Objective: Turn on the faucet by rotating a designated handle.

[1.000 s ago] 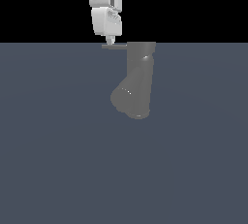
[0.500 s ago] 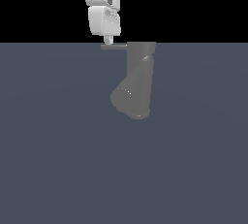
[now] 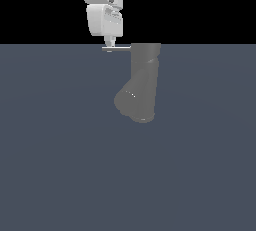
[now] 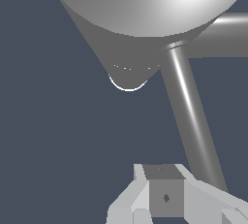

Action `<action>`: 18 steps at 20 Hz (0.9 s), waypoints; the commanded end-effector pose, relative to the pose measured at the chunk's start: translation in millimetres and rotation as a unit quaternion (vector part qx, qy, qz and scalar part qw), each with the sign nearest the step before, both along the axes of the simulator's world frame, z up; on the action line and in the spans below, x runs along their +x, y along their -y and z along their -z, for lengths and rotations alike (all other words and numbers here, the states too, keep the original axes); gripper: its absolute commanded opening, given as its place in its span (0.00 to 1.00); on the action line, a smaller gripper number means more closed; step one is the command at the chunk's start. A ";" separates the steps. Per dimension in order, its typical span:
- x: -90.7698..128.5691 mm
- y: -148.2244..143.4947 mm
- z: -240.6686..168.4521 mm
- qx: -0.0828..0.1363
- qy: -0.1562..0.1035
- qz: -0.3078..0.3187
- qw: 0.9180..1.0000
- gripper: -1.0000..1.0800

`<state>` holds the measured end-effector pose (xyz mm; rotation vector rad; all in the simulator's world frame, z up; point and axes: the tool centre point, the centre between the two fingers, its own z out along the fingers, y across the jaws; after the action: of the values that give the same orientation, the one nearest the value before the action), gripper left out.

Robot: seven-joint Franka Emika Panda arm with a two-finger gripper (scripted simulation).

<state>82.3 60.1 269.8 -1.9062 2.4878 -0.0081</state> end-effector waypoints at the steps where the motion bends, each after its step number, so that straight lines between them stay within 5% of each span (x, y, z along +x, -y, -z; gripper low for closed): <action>1: -10.6 -2.3 0.2 0.000 -0.005 -0.001 1.000 0.00; 18: -45.6 -2.1 0.1 -0.001 -0.001 0.001 1.000 0.00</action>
<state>42.2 66.7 269.7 -1.9076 2.4838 -0.0123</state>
